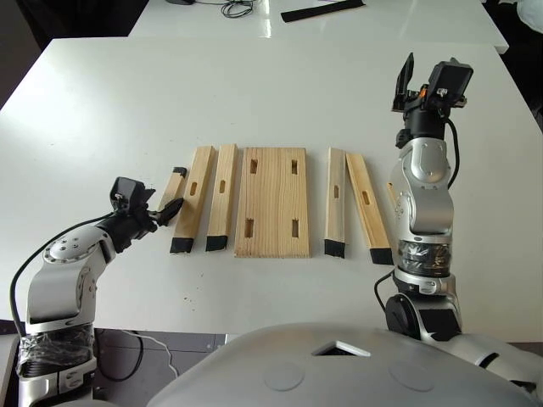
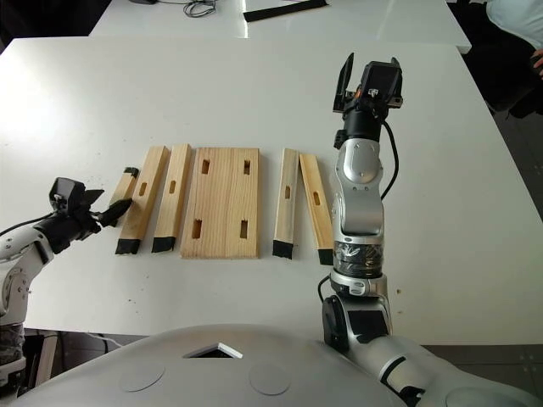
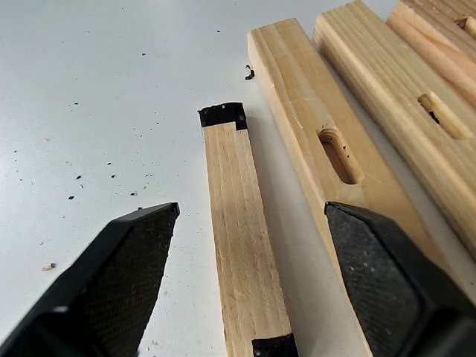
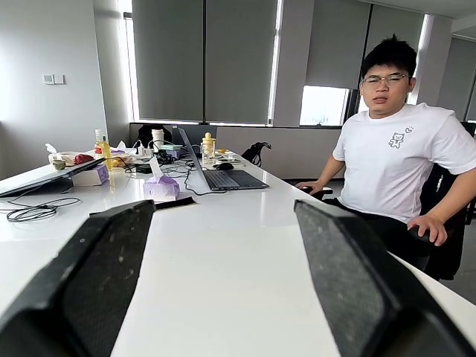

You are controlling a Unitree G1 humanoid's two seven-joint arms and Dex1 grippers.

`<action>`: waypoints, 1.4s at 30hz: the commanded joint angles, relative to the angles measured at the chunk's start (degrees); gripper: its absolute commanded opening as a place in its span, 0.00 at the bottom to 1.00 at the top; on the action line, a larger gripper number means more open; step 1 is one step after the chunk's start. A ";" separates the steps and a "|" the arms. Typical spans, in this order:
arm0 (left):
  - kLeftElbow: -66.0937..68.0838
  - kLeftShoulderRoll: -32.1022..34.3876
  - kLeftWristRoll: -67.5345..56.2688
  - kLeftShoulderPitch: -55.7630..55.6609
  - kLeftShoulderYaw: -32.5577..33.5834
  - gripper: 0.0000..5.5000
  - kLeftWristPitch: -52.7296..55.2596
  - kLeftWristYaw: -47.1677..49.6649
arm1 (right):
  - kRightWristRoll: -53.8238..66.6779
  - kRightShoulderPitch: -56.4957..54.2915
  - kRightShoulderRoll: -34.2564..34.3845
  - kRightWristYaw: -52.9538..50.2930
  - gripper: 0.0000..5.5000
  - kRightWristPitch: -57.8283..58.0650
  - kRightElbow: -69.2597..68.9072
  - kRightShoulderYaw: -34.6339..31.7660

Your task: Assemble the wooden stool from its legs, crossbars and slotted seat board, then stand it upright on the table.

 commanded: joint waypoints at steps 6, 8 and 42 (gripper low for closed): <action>0.74 -1.13 -0.09 1.56 0.17 0.66 -0.99 1.24 | -0.29 -0.58 -0.50 0.30 0.63 0.75 -0.28 0.44; 1.27 -0.74 0.53 1.59 -0.18 0.66 -1.36 1.21 | -0.31 -0.37 -0.39 0.25 0.63 0.85 -0.49 0.58; 0.23 -5.19 -6.07 -12.20 4.24 0.24 4.15 9.60 | 2.47 -5.50 -3.71 4.69 0.63 -1.10 3.51 -1.06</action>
